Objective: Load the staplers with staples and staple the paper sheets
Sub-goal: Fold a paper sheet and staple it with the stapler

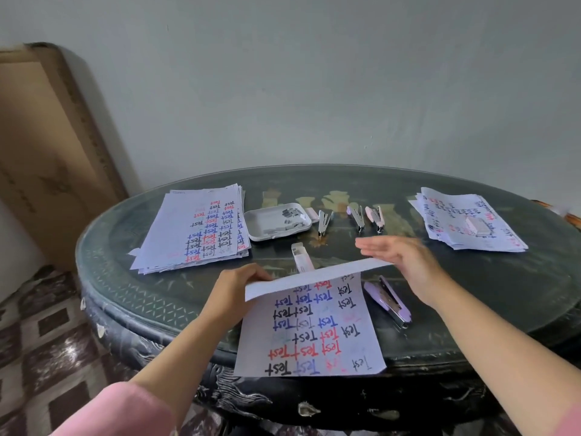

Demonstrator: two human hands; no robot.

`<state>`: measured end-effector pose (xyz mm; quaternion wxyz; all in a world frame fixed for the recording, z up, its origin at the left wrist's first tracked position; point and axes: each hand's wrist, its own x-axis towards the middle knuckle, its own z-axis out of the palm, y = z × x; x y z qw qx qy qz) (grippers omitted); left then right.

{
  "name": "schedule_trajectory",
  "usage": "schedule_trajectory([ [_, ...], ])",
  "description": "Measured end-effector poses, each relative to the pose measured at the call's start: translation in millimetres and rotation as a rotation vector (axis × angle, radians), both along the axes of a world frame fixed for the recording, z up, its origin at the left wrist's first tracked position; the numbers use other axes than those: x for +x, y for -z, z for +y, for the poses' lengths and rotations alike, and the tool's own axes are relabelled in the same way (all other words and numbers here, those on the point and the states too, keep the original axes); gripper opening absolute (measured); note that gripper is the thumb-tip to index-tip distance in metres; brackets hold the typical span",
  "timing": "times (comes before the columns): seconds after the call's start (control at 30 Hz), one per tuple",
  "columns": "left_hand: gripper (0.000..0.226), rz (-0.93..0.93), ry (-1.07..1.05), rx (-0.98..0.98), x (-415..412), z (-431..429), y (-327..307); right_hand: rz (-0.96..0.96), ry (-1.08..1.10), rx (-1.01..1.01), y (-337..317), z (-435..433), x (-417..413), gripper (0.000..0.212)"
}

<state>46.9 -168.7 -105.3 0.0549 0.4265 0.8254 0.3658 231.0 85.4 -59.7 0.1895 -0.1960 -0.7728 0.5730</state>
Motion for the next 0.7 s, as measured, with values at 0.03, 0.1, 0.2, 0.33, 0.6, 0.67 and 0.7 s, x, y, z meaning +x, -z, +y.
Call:
schedule_trajectory([
  [0.03, 0.026, -0.009, -0.009, 0.014, -0.4, 0.8, 1.0, 0.049, -0.044, -0.113, -6.0, 0.4, -0.7, 0.051],
  [0.1, 0.024, -0.018, -0.060, 0.008, -2.3, 5.5, 5.3, 0.004, -0.146, -0.141, -20.0, -2.1, -2.4, 0.060],
  [0.2, 0.012, -0.046, -0.171, -0.022, -2.4, 11.4, 10.7, -0.331, -0.327, 0.190, -26.2, -17.5, -7.1, 0.064],
  [0.33, 0.016, -0.278, -0.133, 0.078, -6.2, 10.5, 13.6, -0.536, -0.430, 0.650, -7.0, -40.3, -0.4, 0.068],
  [0.6, 0.042, -0.129, -0.010, -0.029, -14.5, -5.6, 4.7, -0.639, -0.398, 1.018, 21.0, -72.8, 21.0, 0.057],
  [0.67, 0.052, -0.156, -0.024, -0.042, -19.3, -13.0, 1.2, -0.609, -0.376, 1.015, 21.3, -76.6, 26.3, 0.061],
  [0.7, 0.052, -0.133, -0.046, -0.037, -19.4, -17.1, -0.5, -0.597, -0.376, 0.998, 22.4, -77.5, 29.4, 0.067],
])
